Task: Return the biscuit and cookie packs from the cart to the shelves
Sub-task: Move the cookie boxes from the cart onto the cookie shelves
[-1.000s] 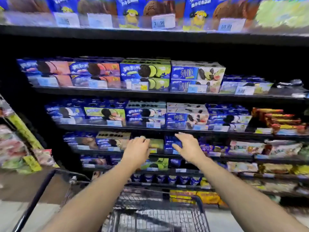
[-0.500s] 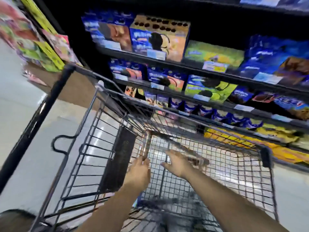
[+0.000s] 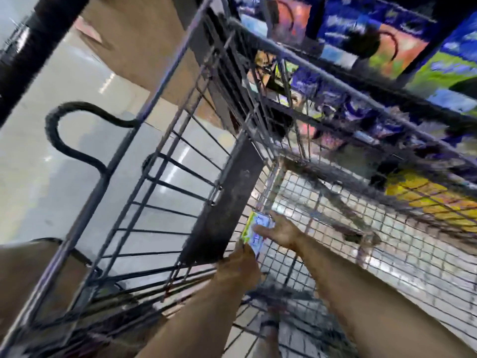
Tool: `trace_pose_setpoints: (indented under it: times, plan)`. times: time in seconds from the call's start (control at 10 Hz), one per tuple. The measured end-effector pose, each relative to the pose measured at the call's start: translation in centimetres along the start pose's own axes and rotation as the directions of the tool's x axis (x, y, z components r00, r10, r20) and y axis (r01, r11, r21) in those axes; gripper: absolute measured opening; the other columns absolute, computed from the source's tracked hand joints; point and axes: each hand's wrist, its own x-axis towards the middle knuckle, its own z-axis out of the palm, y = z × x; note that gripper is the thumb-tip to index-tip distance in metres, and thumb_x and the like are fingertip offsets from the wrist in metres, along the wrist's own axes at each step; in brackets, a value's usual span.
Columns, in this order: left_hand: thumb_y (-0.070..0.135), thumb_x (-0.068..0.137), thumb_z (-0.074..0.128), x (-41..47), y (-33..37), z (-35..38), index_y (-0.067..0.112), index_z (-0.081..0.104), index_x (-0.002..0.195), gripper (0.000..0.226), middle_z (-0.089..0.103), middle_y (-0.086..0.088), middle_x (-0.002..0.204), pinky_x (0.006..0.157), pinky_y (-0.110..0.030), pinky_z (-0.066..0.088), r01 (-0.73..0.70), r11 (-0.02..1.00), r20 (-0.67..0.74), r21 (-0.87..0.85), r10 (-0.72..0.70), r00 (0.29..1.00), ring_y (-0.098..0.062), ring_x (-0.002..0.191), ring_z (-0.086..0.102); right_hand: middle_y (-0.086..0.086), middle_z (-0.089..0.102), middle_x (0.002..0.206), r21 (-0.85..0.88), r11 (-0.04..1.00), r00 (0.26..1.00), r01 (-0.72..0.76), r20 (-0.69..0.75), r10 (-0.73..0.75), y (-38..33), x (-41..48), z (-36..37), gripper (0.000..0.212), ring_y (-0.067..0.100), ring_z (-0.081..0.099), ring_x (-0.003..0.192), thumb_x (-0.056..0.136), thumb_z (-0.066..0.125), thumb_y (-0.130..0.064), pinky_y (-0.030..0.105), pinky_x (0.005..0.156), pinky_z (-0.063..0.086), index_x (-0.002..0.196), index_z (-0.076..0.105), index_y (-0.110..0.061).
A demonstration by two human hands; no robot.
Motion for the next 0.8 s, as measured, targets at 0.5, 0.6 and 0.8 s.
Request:
trace_pose_setpoints:
  times: [0.5,0.6,0.8]
  plan:
    - [0.012,0.096,0.05,0.3,-1.1,-1.9,0.008,0.012,0.158,0.073,-0.024,0.001,0.166,0.106,-0.042,0.041,0.075,0.995,0.271,-0.058,-0.057,0.961,-0.035,0.135,0.048,0.014,0.049,0.139,0.435,0.9,0.984,-0.014,-0.153,0.089,2.1,1.3,5.1,0.076,0.033,0.061,0.119,0.071,0.09,-0.041,0.047,0.102,0.052,0.13,0.055,-0.008]
    - [0.012,0.097,0.052,0.4,-1.3,-1.7,0.01,0.013,0.158,0.073,-0.025,0.001,0.166,0.107,-0.041,0.042,0.071,0.995,0.244,-0.069,-0.052,0.968,-0.034,0.135,0.048,0.019,0.065,0.123,0.541,0.841,0.989,-0.021,-0.114,0.099,1.5,1.5,5.7,0.08,0.032,0.069,0.107,0.074,0.09,-0.032,0.049,0.096,0.056,0.133,0.043,-0.005]
    - [0.014,0.097,0.056,0.3,-2.2,-1.4,0.008,0.031,0.149,0.057,-0.022,-0.001,0.167,0.088,-0.034,0.044,0.051,0.991,0.247,-0.122,-0.02,0.969,-0.034,0.123,0.057,0.016,0.068,0.115,0.688,0.726,0.978,-0.002,-0.148,0.144,1.5,1.1,6.8,0.069,0.026,0.07,0.092,0.077,0.086,-0.01,0.045,0.092,0.058,0.128,0.04,-0.008]
